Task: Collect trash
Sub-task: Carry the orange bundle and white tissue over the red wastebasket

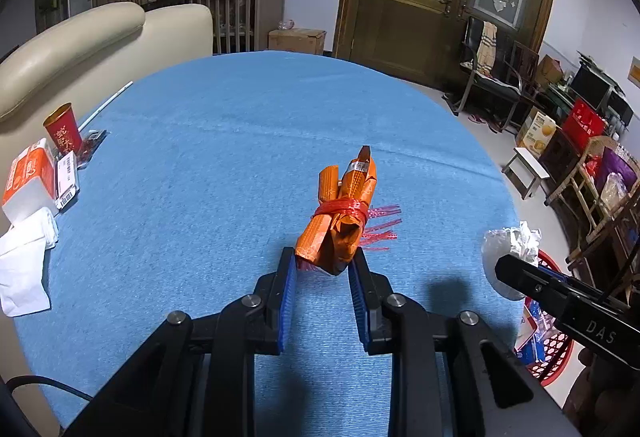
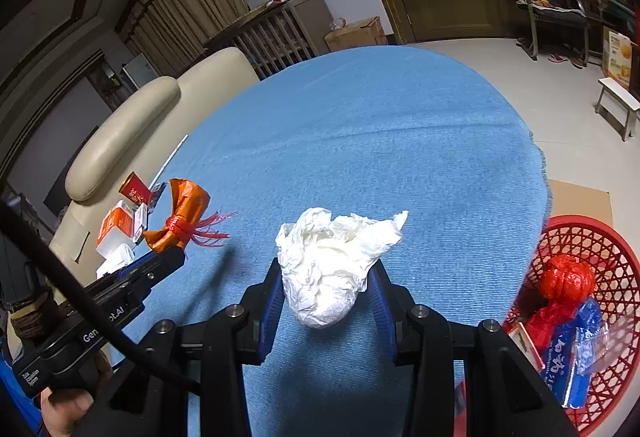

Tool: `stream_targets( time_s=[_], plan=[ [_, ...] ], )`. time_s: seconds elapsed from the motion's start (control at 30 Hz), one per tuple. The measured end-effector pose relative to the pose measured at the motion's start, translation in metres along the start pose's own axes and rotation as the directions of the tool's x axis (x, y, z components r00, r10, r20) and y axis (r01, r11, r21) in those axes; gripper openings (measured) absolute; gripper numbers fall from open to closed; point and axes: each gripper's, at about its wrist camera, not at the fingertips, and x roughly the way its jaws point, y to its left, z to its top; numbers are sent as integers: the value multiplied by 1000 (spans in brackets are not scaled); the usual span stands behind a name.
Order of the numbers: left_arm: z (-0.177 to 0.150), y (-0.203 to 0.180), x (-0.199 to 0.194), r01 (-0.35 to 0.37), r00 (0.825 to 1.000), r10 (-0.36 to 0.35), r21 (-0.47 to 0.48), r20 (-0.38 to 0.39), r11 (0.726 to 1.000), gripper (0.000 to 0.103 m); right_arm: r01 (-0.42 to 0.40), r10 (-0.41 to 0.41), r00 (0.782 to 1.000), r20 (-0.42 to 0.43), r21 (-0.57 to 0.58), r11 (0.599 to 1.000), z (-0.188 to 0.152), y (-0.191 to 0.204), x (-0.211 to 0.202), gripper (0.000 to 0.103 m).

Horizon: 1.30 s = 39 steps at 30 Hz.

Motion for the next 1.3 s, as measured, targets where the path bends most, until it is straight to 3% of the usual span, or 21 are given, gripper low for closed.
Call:
stream_targets(
  time_s=[0.3,0.6,1.07,1.3],
  plan=[
    [1,-7,-1,37,999,-37,55,4,998,27,21,-22,999,28,35,999,-3,-19,-19,43],
    [-4,-35,-7,94,996,-94,130,-5,987,27,80,-89,993,75,116,990,-11,-64,-57,43],
    [-4,-107,-18,200,980,-197,275,-39,940,27,208,-236,968,84,255,944,-31,-149,-103,43],
    [-9,-144,-17,250,968,-238,333,-79,909,27,234,-263,963,65,284,930,-43,-167,-111,43]
  ],
)
